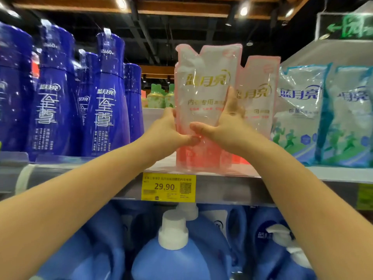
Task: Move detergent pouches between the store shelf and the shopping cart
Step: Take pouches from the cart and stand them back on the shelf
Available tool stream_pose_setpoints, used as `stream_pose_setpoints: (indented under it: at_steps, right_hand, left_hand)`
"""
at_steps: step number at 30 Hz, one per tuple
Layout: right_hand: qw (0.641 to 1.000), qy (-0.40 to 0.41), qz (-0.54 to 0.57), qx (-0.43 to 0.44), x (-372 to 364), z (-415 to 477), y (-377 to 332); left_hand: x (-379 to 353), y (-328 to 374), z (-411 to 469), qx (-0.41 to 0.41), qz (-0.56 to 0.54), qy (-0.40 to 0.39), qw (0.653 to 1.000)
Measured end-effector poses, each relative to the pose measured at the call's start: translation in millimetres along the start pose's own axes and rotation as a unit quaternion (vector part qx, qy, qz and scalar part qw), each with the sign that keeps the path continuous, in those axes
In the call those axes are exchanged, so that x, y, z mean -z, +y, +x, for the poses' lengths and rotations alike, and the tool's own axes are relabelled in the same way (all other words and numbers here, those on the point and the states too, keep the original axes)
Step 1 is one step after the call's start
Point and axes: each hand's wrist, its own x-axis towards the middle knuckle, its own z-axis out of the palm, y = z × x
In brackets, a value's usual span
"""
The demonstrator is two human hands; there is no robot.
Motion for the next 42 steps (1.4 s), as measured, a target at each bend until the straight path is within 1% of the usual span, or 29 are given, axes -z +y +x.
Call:
stream_pose_setpoints:
  at_steps: [8,14,15,17,20,21,23,28,32,35,39,42]
  right_hand:
    - [1.0,0.013,-0.012,-0.014,-2,-8,-3]
    - [0.999,0.016,-0.027,-0.03,-3,-15,-6]
    - [0.999,0.018,-0.035,-0.031,-3,-18,-7]
    - [0.998,0.036,-0.046,-0.031,1,-22,-10]
    - [0.994,0.088,-0.061,-0.022,7,-31,-13]
    - [0.992,0.106,-0.071,-0.016,9,-35,-14]
    - [0.987,0.139,-0.086,-0.006,13,-44,-14]
    - [0.977,0.177,-0.118,0.021,33,-81,-6]
    - [0.969,0.187,-0.16,0.007,71,-124,5]
    - [0.962,0.215,-0.169,0.012,114,-165,17]
    - [0.947,0.283,-0.153,0.007,183,-245,38]
    - [0.931,0.322,-0.171,-0.027,227,-318,60]
  left_hand:
    - [1,0,-2,-0.013,0.018,0.004,1.0]
    - [9,5,-3,-0.012,0.075,0.005,0.997]
    - [12,7,-3,-0.023,0.08,0.021,0.996]
    - [18,9,-6,-0.061,0.077,0.081,0.992]
    - [22,9,-13,-0.148,0.086,0.185,0.968]
    - [20,9,-17,-0.172,0.081,0.204,0.96]
    - [15,12,-24,-0.202,0.062,0.218,0.953]
    - [-16,30,-51,-0.229,0.018,0.212,0.95]
    - [-48,58,-81,-0.23,-0.014,0.2,0.952]
    - [-82,96,-111,-0.229,-0.055,0.167,0.957]
    - [-148,155,-170,-0.211,-0.144,0.12,0.959]
    - [-211,201,-224,-0.216,-0.205,0.07,0.952]
